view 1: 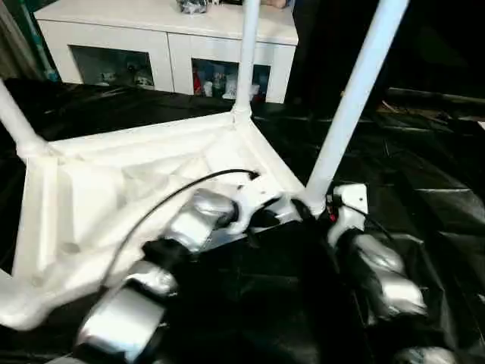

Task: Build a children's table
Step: Rotate leg to tighten

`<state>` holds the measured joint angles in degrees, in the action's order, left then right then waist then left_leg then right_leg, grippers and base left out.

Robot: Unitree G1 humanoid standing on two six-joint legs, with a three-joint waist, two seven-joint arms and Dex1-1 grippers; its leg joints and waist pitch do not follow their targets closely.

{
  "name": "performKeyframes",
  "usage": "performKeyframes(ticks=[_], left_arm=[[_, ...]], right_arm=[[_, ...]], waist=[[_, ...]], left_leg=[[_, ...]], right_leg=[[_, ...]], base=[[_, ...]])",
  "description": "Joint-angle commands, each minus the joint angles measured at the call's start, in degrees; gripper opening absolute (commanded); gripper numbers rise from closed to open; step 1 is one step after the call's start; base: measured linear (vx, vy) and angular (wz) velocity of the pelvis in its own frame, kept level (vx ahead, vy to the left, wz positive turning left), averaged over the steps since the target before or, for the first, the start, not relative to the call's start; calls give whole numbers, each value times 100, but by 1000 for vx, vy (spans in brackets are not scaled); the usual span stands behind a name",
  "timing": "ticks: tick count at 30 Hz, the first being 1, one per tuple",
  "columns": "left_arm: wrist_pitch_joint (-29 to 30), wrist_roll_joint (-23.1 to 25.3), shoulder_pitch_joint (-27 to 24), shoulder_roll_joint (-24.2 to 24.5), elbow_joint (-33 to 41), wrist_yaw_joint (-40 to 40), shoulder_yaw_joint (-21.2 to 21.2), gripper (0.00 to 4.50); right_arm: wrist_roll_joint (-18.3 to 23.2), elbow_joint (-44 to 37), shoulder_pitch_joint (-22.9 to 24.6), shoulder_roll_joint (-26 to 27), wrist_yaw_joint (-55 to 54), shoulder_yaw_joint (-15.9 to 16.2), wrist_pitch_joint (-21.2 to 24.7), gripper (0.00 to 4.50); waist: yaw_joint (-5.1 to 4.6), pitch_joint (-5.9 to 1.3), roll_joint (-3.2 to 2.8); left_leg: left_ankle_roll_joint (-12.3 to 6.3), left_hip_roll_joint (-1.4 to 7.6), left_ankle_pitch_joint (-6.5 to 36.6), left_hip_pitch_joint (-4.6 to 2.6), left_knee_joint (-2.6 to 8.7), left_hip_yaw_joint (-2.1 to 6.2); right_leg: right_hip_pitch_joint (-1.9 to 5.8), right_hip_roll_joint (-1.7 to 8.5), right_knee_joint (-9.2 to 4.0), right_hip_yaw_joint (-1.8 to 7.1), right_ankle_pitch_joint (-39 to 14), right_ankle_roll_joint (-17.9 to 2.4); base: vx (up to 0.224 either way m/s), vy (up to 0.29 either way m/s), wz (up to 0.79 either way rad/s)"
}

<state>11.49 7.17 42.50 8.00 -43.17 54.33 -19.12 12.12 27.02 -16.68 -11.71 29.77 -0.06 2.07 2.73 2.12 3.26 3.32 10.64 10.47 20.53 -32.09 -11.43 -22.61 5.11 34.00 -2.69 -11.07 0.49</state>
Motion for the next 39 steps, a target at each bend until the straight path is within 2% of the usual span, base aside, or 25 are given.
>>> performKeyframes(ticks=[1, 3, 4, 7, 8, 11, 15, 16, 18, 20, 26, 35, 39], left_arm=[[-465, -316, -395, 248, 183, 990, -167, 0], [-531, -453, -493, 398, 342, 1406, -182, 0], [-480, -536, -565, 531, 488, 1699, -200, 0], [-461, -549, -609, 662, 561, 1851, -202, 0], [-464, -549, -617, 690, 570, 1871, -198, 0], [-515, -556, -653, 849, 579, 1996, -144, 0], [-545, -559, -701, 959, 606, 2103, -128, 0], [-546, -558, -713, 979, 621, 2128, -124, 0], [-539, -557, -725, 988, 644, 2149, -119, 0], [-529, -556, -737, 994, 674, 2169, -113, 0], [-547, -590, -738, 985, 695, 2165, -123, 0], [-540, -587, -772, 956, 737, 2158, -129, 0], [-519, -454, -744, 795, 613, 1738, -123, 0]], right_arm=[[141, -452, 213, -421, 1019, 247, -13, 385], [237, -614, 329, -611, 1370, 267, 33, 385], [318, -755, 420, -756, 1629, 281, 90, 385], [353, -879, 509, -889, 1846, 295, 73, 385], [366, -904, 528, -918, 1894, 296, 77, 385], [486, -1009, 619, -1046, 2163, 296, 189, 385], [498, -1076, 710, -1139, 2378, 393, 253, 385], [481, -1070, 726, -1139, 2418, 415, 250, 351], [467, -1062, 731, -1130, 2443, 418, 251, 351], [458, -1048, 716, -1104, 2434, 402, 254, 317], [512, -1057, 654, -1047, 2433, 345, 257, 276], [565, -1090, 688, -1038, 2523, 324, 296, 271], [330, -857, 664, -906, 2099, 309, 157, 271]], waist=[[98, -239, 62], [97, -237, 59], [111, -241, 41], [112, -231, 24], [125, -231, 12], [132, -228, 11], [123, -218, 33], [125, -218, 41], [120, -216, 44], [116, -222, 36], [109, -229, 46], [113, -246, 61], [111, -240, 65]], left_leg=[[-526, 260, 1194, 21, 322, 125], [-585, 260, 1106, 33, 317, 115], [-617, 280, 1096, -1, 316, 104], [-581, 293, 1150, -5, 327, 103], [-542, 303, 1211, -27, 324, 98], [-510, 292, 1237, -14, 327, 103], [-427, 283, 1365, 2, 334, 106], [-417, 282, 1367, 3, 331, 107], [-402, 284, 1355, 13, 334, 110], [-392, 290, 1313, 1, 335, 111], [-427, 284, 1232, 4, 321, 103], [-485, 279, 1082, 6, 297, 97], [-473, 280, 1101, 3, 301, 97]], right_leg=[[244, 338, -457, 220, -1332, -1068], [236, 326, -427, 222, -1088, -1152], [213, 315, -395, 217, -883, -1291], [204, 317, -383, 215, -841, -1371], [189, 321, -386, 218, -862, -1408], [202, 315, -378, 213, -854, -1403], [202, 343, -416, 219, -1206, -1284], [203, 347, -422, 219, -1285, -1255], [204, 348, -424, 219, -1353, -1216], [192, 344, -420, 219, -1323, -1214], [201, 337, -395, 216, -1109, -1288], [211, 335, -370, 214, -960, -1319], [199, 338, -381, 210, -1055, -1313]], base=[[0, 0, 0], [0, 0, 0], [0, 0, 0], [0, 0, 0], [0, 0, 0], [0, 0, 0], [0, 0, 0], [0, 0, 0], [0, 0, 0], [0, 0, 0], [0, 0, 0], [0, 0, 0], [0, 0, 0]])
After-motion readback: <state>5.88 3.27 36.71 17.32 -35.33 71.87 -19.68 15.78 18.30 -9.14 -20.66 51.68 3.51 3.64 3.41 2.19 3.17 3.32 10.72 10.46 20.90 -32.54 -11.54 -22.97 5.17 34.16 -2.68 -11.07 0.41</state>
